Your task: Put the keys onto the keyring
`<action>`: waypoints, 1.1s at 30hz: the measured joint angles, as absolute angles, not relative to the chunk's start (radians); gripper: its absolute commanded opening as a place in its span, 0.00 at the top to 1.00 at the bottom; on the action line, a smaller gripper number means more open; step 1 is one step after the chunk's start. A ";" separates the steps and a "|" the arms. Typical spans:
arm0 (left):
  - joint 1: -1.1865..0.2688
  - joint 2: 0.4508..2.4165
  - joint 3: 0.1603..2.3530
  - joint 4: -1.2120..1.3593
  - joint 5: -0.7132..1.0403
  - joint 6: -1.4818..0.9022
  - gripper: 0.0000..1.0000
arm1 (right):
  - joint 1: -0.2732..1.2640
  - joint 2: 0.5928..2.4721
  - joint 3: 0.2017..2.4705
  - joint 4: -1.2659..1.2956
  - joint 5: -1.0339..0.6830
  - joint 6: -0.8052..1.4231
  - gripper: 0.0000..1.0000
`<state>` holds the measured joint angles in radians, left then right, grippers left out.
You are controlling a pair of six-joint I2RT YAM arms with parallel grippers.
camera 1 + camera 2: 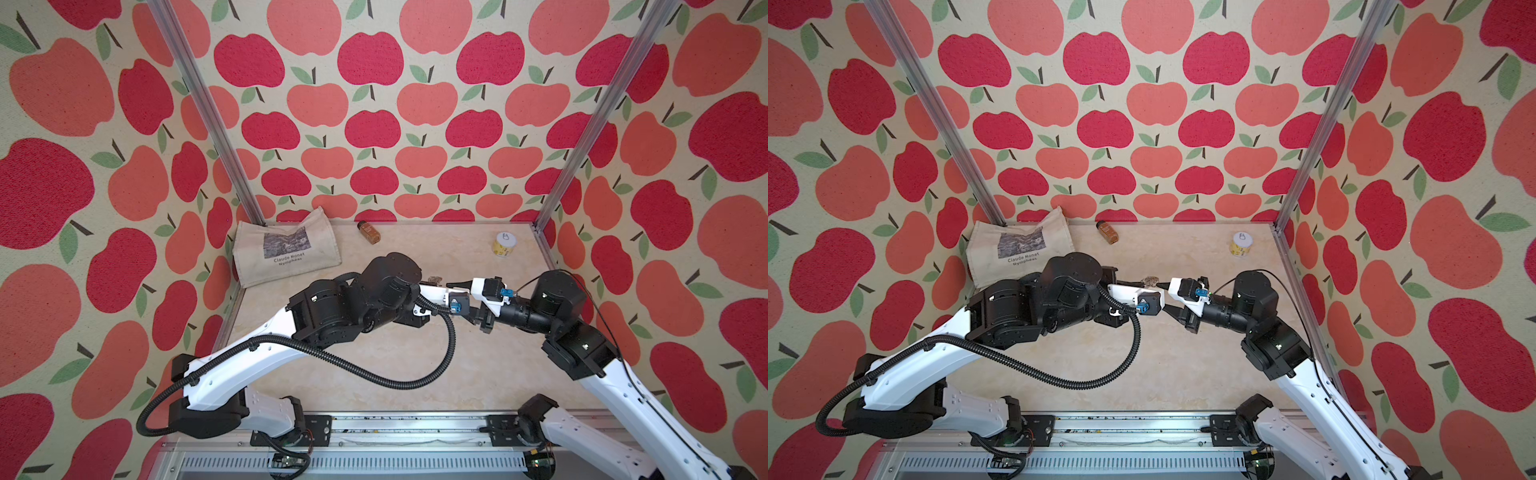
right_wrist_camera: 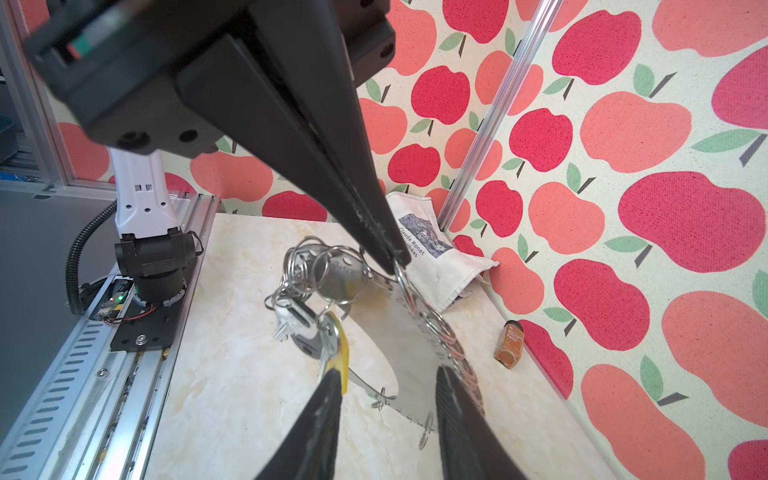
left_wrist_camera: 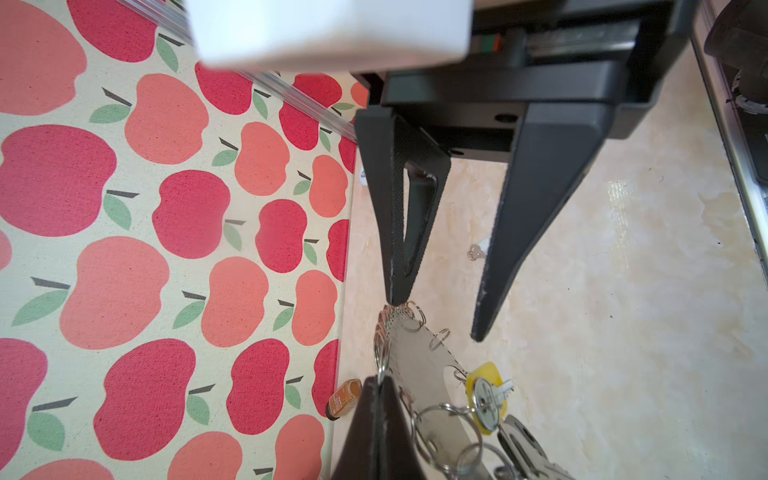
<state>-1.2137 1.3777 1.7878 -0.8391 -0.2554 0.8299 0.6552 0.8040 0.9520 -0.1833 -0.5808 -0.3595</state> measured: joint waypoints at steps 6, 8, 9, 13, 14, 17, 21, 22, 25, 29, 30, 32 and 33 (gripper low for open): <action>-1.215 1.398 1.796 -0.854 -0.255 0.830 1.00 | 0.661 0.804 0.952 -0.134 -0.572 -0.359 0.63; -1.216 1.402 1.798 -0.861 -0.254 0.829 1.00 | 0.661 0.804 0.952 -0.116 -0.573 -0.359 0.64; -1.216 1.403 1.799 -0.863 -0.253 0.829 1.00 | 0.661 0.805 0.952 -0.113 -0.573 -0.359 0.64; -1.218 1.409 1.813 -0.869 -0.247 0.829 1.00 | 0.661 0.815 0.952 -0.094 -0.577 -0.359 0.65; -1.220 1.409 1.815 -0.870 -0.247 0.829 1.00 | 0.663 0.820 0.952 -0.091 -0.577 -0.358 0.66; -1.225 1.410 1.825 -0.878 -0.247 0.829 1.00 | 0.673 0.833 0.952 -0.081 -0.577 -0.358 0.69; -1.228 1.411 1.832 -0.888 -0.247 0.829 1.00 | 0.674 0.835 0.952 -0.074 -0.577 -0.354 0.72; -1.228 1.412 1.834 -0.891 -0.247 0.829 1.00 | 0.674 0.834 0.952 -0.072 -0.577 -0.352 0.73; -1.229 1.417 1.838 -0.891 -0.248 0.829 1.00 | 0.675 0.834 0.952 -0.069 -0.578 -0.347 0.76; -1.229 1.421 1.838 -0.891 -0.247 0.828 1.00 | 0.679 0.831 0.952 -0.068 -0.578 -0.347 0.78; -1.230 1.422 1.838 -0.892 -0.248 0.828 1.00 | 0.679 0.830 0.952 -0.068 -0.578 -0.347 0.78; -1.230 1.422 1.838 -0.892 -0.248 0.829 1.00 | 0.679 0.830 0.952 -0.069 -0.579 -0.347 0.77; -1.230 1.422 1.838 -0.892 -0.248 0.829 1.00 | 0.679 0.830 0.952 -0.069 -0.579 -0.347 0.75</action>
